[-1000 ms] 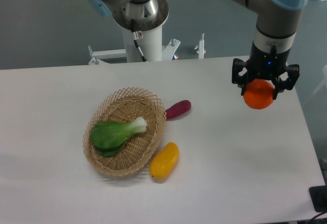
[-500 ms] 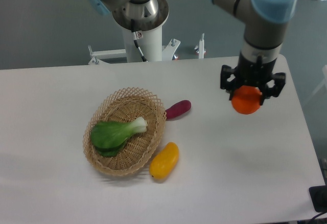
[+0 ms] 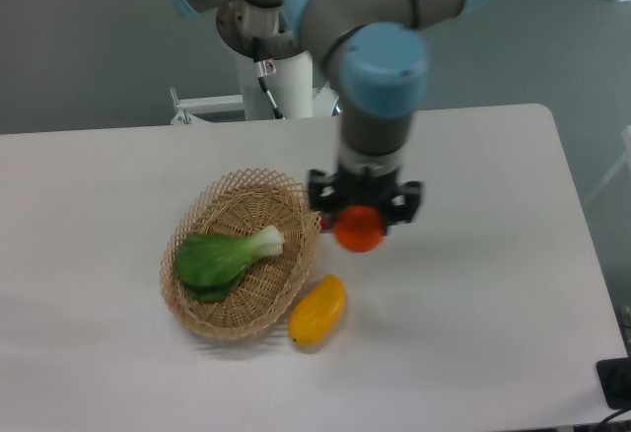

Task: Place the orange in the basket
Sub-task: 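Lower the orange into the basket beside the bok choy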

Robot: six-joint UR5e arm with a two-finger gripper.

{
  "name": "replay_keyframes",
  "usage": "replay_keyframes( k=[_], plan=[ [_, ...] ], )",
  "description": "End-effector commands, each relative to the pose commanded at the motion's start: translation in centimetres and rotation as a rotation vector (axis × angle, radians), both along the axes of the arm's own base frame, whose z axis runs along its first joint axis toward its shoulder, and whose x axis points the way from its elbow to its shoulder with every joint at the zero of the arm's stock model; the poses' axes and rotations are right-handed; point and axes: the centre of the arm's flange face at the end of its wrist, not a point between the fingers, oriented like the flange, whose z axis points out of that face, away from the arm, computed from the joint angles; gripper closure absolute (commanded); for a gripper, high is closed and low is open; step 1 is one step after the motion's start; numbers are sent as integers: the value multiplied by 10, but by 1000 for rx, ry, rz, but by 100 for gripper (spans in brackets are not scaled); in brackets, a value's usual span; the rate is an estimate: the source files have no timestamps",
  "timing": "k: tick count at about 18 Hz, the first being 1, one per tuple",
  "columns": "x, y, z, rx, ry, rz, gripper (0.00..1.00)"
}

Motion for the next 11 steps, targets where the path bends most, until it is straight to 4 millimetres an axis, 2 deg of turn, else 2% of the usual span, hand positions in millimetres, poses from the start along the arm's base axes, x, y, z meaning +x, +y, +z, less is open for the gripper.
replay_keyframes(
  k=[1,3,4,7,9,11],
  plan=[
    [12,6,-8,16,-21,1,40],
    [23,11,-28,71,-65,35,40],
    [25,18,-46,115,-72,69,40],
    [50,39,-82,124,-72,65,40],
    [54,41,-93,116,-78,61,40],
    [56,45,-116,91,-96,55,40]
  ],
)
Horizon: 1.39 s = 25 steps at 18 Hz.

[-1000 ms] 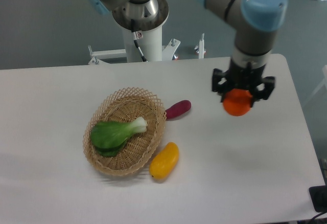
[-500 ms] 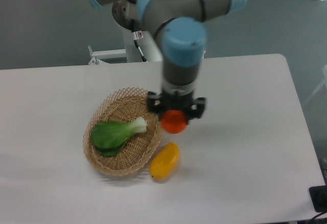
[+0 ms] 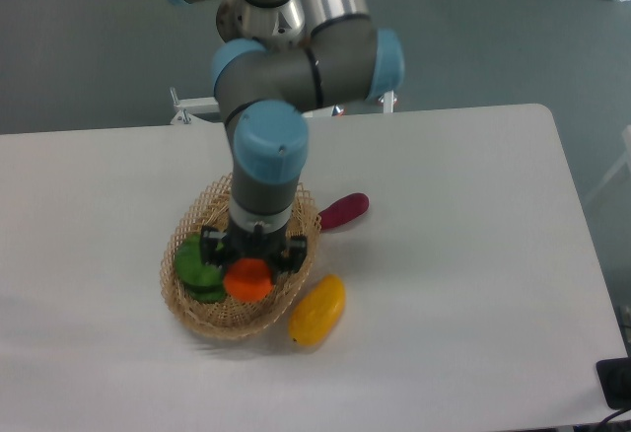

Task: Place the orange in the basket
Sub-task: 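Lower the orange into the basket beside the bok choy, then open the gripper to release the orange inside the basket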

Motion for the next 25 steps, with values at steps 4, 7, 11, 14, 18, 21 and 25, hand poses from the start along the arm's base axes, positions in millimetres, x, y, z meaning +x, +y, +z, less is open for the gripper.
replay_keyframes(
  k=[4,7,11,14,18,21,25],
  plan=[
    [16,2,-21,-30,-15,-27,40],
    [18,5,-27,-30,-12,-32,38],
    [18,6,-30,-31,-11,-33,28],
    [18,6,-30,-30,-8,-41,11],
    [18,6,-22,-18,1,-45,0],
    [17,5,-13,-15,21,-47,0],
    [5,0,19,-41,158,-45,0]
  ],
)
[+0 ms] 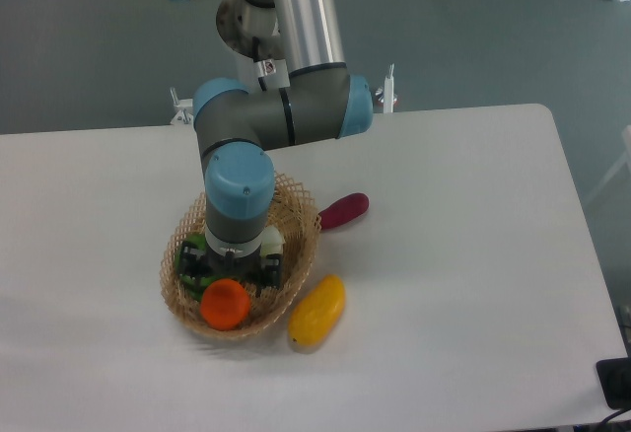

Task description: Place the orange in the basket

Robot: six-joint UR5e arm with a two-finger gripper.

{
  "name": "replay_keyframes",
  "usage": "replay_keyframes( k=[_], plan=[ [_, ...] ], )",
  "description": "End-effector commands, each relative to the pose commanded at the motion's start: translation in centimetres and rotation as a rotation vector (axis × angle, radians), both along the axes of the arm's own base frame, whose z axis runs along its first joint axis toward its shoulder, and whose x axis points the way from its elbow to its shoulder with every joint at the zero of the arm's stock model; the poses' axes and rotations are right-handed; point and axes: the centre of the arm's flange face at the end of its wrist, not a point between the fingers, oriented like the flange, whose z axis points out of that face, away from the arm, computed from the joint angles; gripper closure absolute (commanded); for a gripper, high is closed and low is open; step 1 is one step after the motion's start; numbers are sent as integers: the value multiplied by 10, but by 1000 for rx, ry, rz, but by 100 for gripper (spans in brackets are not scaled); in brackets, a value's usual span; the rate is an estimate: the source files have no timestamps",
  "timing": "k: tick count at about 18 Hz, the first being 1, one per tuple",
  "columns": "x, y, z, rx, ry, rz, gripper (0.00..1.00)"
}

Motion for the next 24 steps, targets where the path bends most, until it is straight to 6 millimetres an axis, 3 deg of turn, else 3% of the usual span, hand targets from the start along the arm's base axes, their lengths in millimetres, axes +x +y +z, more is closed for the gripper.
replay_keyframes(
  k=[4,9,12,19,24],
  plan=[
    [-8,-1,35,11,99,-66,0],
    [-50,-9,99,59,194,-111,0],
    [-66,-25,119,33,215,-196,0],
    [-89,-54,140,-1,273,-253,0],
    [-95,-59,143,2,279,-242,0]
  ],
)
